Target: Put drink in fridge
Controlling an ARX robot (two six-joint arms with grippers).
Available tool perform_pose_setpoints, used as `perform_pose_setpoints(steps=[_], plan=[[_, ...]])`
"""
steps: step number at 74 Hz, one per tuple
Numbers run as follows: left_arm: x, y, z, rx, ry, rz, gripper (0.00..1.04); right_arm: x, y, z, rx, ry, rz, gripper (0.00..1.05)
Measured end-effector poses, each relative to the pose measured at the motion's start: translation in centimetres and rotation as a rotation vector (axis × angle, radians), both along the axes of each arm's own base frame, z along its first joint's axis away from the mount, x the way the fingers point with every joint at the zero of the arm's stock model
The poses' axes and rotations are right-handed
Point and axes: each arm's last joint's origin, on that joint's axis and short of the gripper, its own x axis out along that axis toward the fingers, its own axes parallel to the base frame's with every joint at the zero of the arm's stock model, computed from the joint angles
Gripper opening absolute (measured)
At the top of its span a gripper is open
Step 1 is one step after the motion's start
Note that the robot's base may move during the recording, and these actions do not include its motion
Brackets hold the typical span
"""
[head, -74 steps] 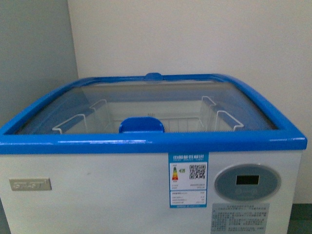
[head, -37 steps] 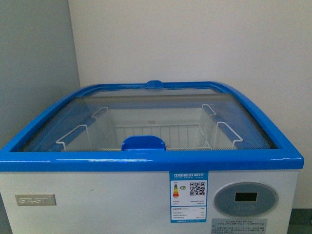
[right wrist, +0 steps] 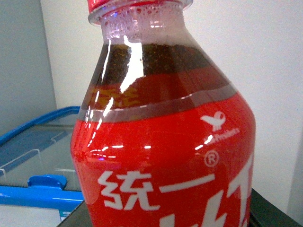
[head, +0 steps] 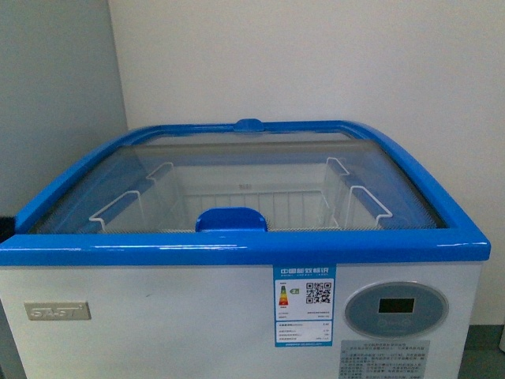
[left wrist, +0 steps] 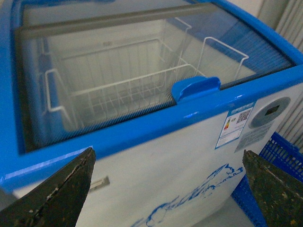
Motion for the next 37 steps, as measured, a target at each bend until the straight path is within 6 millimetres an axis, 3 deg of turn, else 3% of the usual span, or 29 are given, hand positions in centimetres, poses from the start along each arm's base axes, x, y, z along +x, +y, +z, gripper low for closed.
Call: perform_pose_setpoints(steps=[15, 37], plan=[[4.3, -2.6, 2.4, 0.107, -0.100, -0.139, 0.97, 0.0, 0.0, 0.0, 0.000, 0.000, 0.000, 0.42], [9.3, -6.9, 3.8, 0.244, -0.206, -0.327, 0.97, 0.0, 0.0, 0.0, 0.000, 0.000, 0.000, 0.42]])
